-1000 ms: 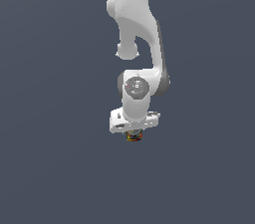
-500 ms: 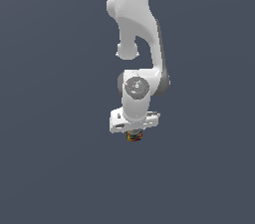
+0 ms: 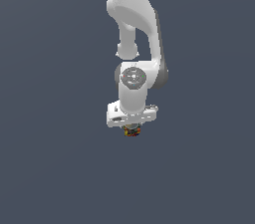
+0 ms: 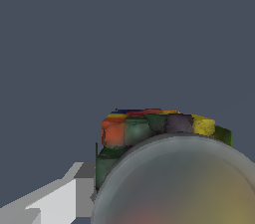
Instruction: Pick up the object and move it to a goal position.
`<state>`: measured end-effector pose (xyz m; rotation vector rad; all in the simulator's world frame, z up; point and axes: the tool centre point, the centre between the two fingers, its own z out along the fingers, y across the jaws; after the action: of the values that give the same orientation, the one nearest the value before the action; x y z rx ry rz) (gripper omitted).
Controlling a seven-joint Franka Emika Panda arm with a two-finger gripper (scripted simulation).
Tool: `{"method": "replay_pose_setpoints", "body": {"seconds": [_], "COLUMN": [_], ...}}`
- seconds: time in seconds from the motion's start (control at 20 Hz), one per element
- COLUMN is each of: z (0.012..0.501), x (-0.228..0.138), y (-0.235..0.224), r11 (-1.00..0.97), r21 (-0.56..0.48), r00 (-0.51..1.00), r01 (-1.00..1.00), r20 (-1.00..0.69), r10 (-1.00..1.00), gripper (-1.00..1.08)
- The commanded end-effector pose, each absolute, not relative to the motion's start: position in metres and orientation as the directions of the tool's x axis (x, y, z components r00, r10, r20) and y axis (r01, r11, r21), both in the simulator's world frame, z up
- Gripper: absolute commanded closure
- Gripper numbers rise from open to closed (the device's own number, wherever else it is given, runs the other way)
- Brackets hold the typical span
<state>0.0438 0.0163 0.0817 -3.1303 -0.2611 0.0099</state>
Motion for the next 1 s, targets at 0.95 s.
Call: {"method": "replay_pose_setpoints", "body": {"seconds": [0.95], "z": [0.258], "x": [-0.041], "y": [-0.051], "r11": [-0.986], "r21": [-0.001], "r00": [0.986], "r01": [0.165], "r20": [0.000], "r10": [0.165], "gripper": [1.08]}}
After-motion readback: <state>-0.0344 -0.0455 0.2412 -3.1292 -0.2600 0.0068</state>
